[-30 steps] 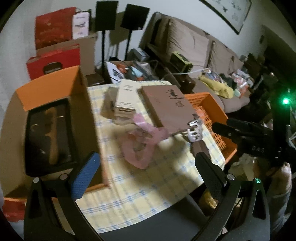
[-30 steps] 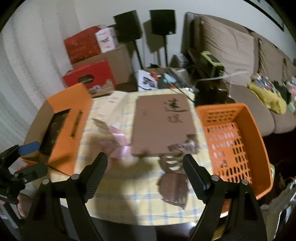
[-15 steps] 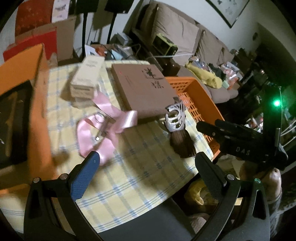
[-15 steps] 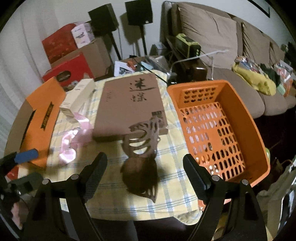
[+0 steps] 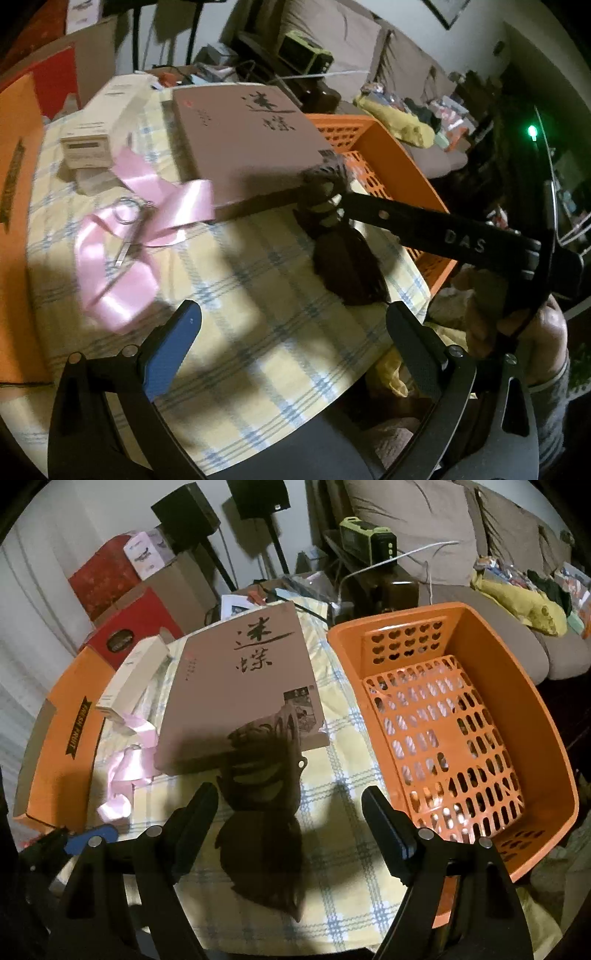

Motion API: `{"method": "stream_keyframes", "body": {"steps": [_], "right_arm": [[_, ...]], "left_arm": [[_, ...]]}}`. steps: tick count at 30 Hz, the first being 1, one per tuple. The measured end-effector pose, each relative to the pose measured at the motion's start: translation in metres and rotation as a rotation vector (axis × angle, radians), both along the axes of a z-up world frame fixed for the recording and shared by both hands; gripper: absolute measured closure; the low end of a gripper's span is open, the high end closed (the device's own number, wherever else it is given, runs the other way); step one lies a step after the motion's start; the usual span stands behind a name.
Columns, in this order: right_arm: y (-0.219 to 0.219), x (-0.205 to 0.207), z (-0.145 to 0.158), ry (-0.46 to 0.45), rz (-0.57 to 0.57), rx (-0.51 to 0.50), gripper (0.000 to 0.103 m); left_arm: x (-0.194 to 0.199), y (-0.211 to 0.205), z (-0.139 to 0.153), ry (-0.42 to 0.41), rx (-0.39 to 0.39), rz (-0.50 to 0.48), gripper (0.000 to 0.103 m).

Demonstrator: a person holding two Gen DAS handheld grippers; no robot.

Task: Organize objects
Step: 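Move the right gripper toward the wooden hair claw, then carry the hair claw with the right gripper toward the orange cardboard box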

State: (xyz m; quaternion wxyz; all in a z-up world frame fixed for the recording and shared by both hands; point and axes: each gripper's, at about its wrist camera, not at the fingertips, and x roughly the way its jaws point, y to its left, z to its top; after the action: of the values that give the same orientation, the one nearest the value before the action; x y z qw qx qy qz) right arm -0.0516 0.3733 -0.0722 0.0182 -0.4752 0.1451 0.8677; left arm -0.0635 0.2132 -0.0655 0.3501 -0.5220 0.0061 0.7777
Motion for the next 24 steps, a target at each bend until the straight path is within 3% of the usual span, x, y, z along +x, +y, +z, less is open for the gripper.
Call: {"method": "stream_keyframes", "body": {"steps": [9,21,23,24], "right_arm": [[-0.020,-0.018,-0.009,-0.022,0.063,0.078,0.021],[-0.032,-0.035,-0.023,-0.052,0.037,0.163,0.021],[-0.033,-0.037,-0.024,-0.059,0.034,0.167,0.025],[-0.033,-0.038,-0.025,-0.062,0.036,0.165,0.033]], "left_arm": [[0.001,0.001,-0.008,-0.007,-0.011,-0.017,0.004],[0.000,-0.015,-0.008,0.006,-0.025,-0.004,0.004],[0.001,-0.012,-0.008,0.006,-0.026,-0.010,0.004],[0.002,-0.011,-0.008,0.005,-0.025,-0.012,0.004]]}}
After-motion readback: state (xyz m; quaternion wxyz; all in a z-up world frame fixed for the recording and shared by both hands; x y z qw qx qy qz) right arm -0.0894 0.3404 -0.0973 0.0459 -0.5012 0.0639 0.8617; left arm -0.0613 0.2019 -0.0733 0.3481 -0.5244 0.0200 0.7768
